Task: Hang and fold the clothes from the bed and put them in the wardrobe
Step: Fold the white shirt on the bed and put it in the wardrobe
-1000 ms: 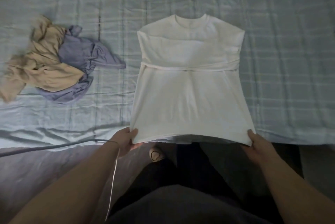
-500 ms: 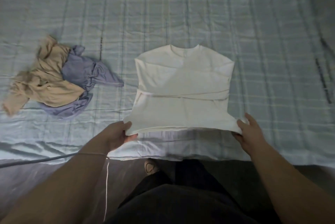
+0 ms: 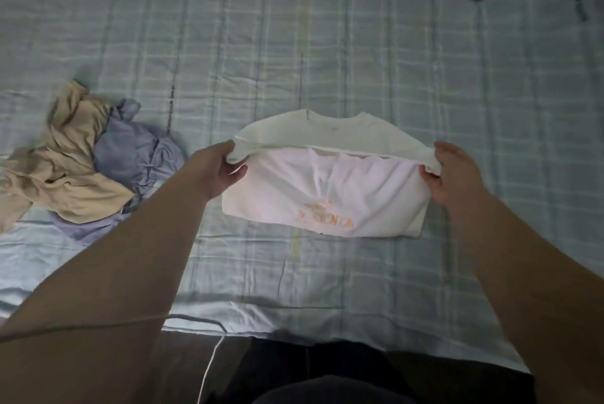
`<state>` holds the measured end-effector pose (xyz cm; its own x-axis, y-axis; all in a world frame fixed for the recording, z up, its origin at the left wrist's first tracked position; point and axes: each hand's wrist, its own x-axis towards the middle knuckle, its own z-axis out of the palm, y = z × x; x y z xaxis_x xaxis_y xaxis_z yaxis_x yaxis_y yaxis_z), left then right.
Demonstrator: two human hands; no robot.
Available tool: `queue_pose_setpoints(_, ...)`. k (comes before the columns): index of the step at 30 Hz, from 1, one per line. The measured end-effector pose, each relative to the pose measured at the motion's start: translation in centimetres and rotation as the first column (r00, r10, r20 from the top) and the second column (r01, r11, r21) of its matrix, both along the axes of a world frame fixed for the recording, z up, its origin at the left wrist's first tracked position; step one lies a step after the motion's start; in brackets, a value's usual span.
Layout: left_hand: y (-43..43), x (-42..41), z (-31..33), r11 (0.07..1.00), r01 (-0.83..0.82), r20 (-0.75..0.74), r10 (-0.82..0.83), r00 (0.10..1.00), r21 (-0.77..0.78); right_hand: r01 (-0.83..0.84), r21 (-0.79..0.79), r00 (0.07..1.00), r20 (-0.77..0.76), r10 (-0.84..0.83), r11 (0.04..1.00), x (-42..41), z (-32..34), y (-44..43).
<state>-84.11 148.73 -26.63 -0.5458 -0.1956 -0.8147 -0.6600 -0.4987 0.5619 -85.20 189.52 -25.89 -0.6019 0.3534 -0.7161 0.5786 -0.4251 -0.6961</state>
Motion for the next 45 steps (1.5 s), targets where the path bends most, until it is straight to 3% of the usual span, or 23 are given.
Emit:
queue_pose_setpoints(9,0.5,-8.5,-6.4,1.0,0.02,0.012,-0.02,1.0,-0.006,-0.021,0.09,1.0,0.0,0.021,0.996,-7.8,-6.9,0.2)
queue_pose_setpoints(13,0.4,-10.8,-9.5,1.0,-0.018,0.028,0.018,0.999,-0.004,-0.025,0.06,0.999,0.027,0.023,0.998,-9.7,-10.7,-0.3)
queue_pose_setpoints(17,0.7,-11.9,-13.0,1.0,-0.007,0.049,0.007,0.999,-0.001,0.128,-0.032,0.991,0.03,-0.128,0.991,-11.0,-14.0,-1.1)
queue_pose_setpoints(20,1.0,-12.2,-14.4,0.999,-0.019,0.081,0.017,0.997,0.027,0.118,-0.036,0.993,-0.015,-0.118,0.992,-11.0,-15.2,-1.7)
queue_pose_setpoints(22,1.4,-12.1,-14.6,1.0,-0.003,0.088,0.003,0.996,0.0,0.067,0.031,0.995,-0.071,-0.065,0.997,-10.6,-15.8,-2.0)
queue_pose_setpoints(24,2.2,-11.7,-14.2,0.99,0.073,0.001,-0.074,0.997,-0.118,-0.074,0.234,0.993,-0.075,0.094,0.969,-9.8,-16.1,-2.3)
queue_pose_setpoints(25,2.5,-11.2,-14.2,0.934,0.184,-0.046,-0.207,0.977,-0.306,-0.2,0.394,0.973,-0.028,0.23,0.897,-9.2,-16.2,-2.4)
queue_pose_setpoints(26,2.6,-10.5,-14.1,0.774,0.31,-0.048,-0.401,0.915,-0.552,-0.347,0.559,0.923,0.058,0.382,0.753,-8.6,-16.2,-2.3)
queue_pose_setpoints(28,2.6,-9.2,-14.5,0.27,0.396,0.046,-0.775,0.631,-0.878,-0.515,0.782,0.753,0.218,0.621,0.351,-7.5,-16.4,-2.4)
queue_pose_setpoints(30,2.9,-8.6,-15.3,-0.104,0.35,0.238,-0.899,0.367,-0.931,-0.504,0.864,0.583,0.346,0.735,-0.007,-7.3,-16.9,-2.6)
queue_pose_setpoints(32,3.4,-8.3,-16.8,-0.332,0.368,0.438,-0.861,0.258,-0.869,-0.457,0.842,0.478,0.504,0.719,-0.285,-7.6,-18.3,-2.8)
queue_pose_setpoints(34,3.6,-8.4,-18.5,-0.438,0.401,0.555,-0.795,0.246,-0.805,-0.484,0.777,0.442,0.613,0.654,-0.402,-8.1,-19.8,-2.7)
queue_pose_setpoints(38,3.5,-9.5,-20.6,-0.434,0.499,0.615,-0.736,0.285,-0.75,-0.575,0.734,0.474,0.66,0.583,-0.363,-9.2,-22.2,-2.1)
queue_pose_setpoints(45,3.6,-9.5,-23.2,-0.531,0.437,0.677,-0.662,0.32,-0.726,-0.548,0.754,0.522,0.646,0.556,-0.361,-9.4,-24.8,-1.8)
